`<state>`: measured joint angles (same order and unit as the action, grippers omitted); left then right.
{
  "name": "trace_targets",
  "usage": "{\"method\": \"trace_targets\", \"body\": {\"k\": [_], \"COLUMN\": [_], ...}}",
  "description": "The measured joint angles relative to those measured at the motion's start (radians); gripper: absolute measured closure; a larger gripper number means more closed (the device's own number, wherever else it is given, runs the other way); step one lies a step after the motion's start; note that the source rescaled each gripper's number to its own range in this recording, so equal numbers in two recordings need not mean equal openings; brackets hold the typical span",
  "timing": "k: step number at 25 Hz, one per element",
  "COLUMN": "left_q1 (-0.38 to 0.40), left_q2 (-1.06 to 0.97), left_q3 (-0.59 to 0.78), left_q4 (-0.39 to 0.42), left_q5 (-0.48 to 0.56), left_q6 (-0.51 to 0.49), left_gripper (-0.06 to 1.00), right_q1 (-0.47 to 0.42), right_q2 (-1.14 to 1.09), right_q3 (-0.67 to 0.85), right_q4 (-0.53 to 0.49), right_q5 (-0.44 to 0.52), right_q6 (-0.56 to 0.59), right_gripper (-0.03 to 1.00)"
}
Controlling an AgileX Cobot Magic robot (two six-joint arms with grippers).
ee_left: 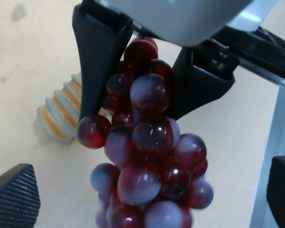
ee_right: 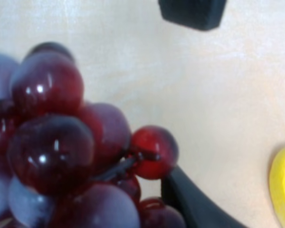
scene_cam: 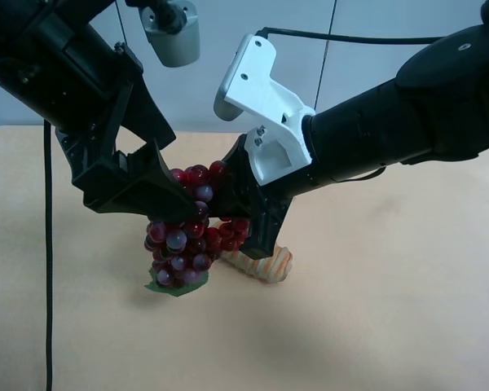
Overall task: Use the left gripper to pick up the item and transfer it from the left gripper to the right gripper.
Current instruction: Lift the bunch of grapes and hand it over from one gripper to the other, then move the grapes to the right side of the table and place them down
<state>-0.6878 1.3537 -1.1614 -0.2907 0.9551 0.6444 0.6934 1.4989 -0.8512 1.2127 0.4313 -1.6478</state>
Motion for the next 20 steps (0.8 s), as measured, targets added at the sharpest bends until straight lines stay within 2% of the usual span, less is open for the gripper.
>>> {"method": "trace_targets", "body": {"k": [5, 11, 17, 20], "left_q1": [0.0, 0.0, 0.001, 0.038], "left_q2": [-0.001, -0.051, -0.159, -0.223], "left_q3": [0.0, 0.0, 0.0, -0.001], "left_q4": [0.021, 0.144, 0.296, 0.313], "left_q5": [0.013, 0.065, 0.098, 0.122], "left_q6": [-0.004, -0.06, -0.161, -0.25], "left_gripper": [-0.05, -0.05, -0.05, -0.05], "right_q1": [0.0, 0.0, 0.0, 0.0], "right_q2": [0.0, 0.0, 0.0, 0.0], "right_q3": [0.0, 0.0, 0.0, 0.0], "right_q4": [0.0, 0.0, 0.0, 0.0], "right_q5": [0.0, 0.0, 0.0, 0.0], "right_q6": [0.0, 0.0, 0.0, 0.0], "right_gripper": [0.95, 0.95, 0.95, 0.95]}}
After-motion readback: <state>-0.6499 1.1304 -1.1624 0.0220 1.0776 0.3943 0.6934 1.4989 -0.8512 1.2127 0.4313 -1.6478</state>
